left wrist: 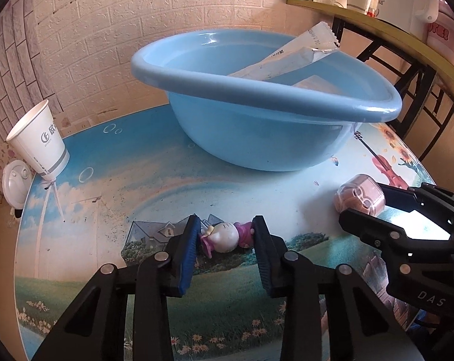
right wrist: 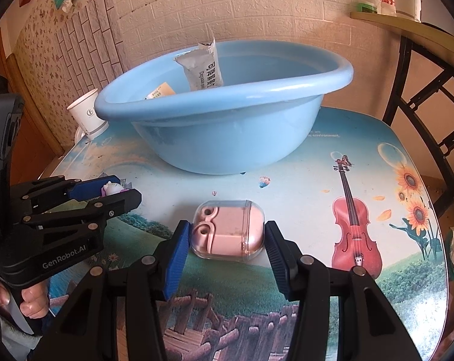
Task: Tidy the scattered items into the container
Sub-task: 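Grasp the pink clear case with the right tool while the left tool grasps the figurine, then lift the pink case and figurine and carry both over the basin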
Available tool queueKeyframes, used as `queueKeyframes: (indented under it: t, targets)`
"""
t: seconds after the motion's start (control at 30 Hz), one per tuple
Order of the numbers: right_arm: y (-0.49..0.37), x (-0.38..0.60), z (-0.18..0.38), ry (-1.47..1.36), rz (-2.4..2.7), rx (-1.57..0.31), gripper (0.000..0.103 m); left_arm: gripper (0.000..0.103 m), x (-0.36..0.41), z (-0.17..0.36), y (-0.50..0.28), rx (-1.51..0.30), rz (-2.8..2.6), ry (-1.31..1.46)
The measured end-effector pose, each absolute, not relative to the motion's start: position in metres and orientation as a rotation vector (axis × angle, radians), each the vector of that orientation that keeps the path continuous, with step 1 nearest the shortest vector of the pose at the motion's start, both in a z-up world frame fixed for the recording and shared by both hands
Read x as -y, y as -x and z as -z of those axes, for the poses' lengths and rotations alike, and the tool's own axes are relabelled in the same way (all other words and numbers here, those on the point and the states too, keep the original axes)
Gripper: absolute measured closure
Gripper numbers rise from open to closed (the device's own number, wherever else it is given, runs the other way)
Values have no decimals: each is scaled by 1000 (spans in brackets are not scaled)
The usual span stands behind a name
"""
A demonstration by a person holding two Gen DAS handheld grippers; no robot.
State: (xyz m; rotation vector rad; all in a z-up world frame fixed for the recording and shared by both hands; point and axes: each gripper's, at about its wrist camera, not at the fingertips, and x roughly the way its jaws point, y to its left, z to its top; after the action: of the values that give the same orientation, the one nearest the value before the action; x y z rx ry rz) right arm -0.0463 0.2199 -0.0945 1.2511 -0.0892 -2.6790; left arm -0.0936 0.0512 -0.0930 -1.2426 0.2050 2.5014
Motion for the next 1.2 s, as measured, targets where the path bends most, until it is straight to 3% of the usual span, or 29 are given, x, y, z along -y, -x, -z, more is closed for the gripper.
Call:
queueKeyframes:
  t: [0.37, 0.5, 0.87, 1.2]
  targets:
    - [53, -212, 97, -1254, 2707, 35, 49, 70, -42, 86, 88, -174, -2519, 1251]
    - [54, -210, 98, -1250, 2718, 30, 44, 70, -46, 87, 81, -162, -2536, 1253]
    - [54, -211, 98, -1242, 2737, 3, 44, 69, -55, 83, 53, -131, -2616, 1234]
    - [53, -211, 100, -1230, 2739, 24, 44, 58, -49, 80, 41, -77, -2679, 1272]
